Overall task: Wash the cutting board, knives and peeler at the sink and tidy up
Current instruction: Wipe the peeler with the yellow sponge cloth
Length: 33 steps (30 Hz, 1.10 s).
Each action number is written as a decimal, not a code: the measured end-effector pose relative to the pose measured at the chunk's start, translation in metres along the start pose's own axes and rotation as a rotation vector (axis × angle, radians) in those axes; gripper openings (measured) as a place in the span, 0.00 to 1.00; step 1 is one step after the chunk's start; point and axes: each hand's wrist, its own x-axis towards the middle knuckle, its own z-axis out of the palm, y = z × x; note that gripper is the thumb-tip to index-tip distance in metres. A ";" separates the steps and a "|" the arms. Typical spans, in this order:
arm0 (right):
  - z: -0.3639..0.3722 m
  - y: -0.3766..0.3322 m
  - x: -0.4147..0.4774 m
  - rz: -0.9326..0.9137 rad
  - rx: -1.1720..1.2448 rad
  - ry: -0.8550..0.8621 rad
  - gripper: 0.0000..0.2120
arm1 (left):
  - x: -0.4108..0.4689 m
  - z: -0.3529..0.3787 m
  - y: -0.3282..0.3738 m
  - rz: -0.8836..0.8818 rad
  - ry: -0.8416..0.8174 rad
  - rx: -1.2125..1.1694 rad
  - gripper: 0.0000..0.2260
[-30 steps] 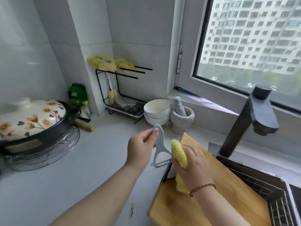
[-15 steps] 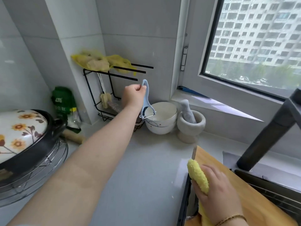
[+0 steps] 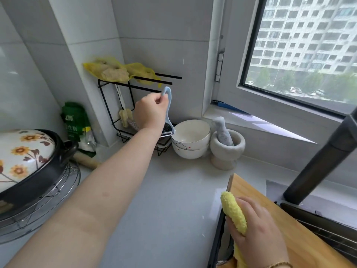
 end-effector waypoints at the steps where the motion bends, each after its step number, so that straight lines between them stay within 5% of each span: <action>1: 0.000 0.000 0.000 0.002 0.003 0.009 0.35 | 0.004 -0.002 0.000 -0.024 0.007 -0.009 0.11; 12: 0.001 0.002 -0.002 -0.003 -0.007 0.004 0.36 | 0.020 0.005 -0.009 -0.077 -0.037 0.146 0.14; 18: 0.001 0.002 -0.002 0.023 0.044 -0.039 0.40 | 0.031 -0.002 -0.023 0.053 -0.054 0.283 0.15; 24: 0.003 0.004 -0.003 0.022 0.068 -0.092 0.40 | 0.054 -0.016 -0.036 -0.115 -0.066 0.304 0.13; 29: -0.002 0.001 -0.003 0.048 0.034 -0.111 0.30 | 0.033 -0.020 -0.041 -0.141 -0.192 0.262 0.12; 33: -0.013 0.000 -0.007 0.097 0.073 -0.108 0.25 | -0.009 -0.038 -0.032 -0.068 -0.596 0.259 0.07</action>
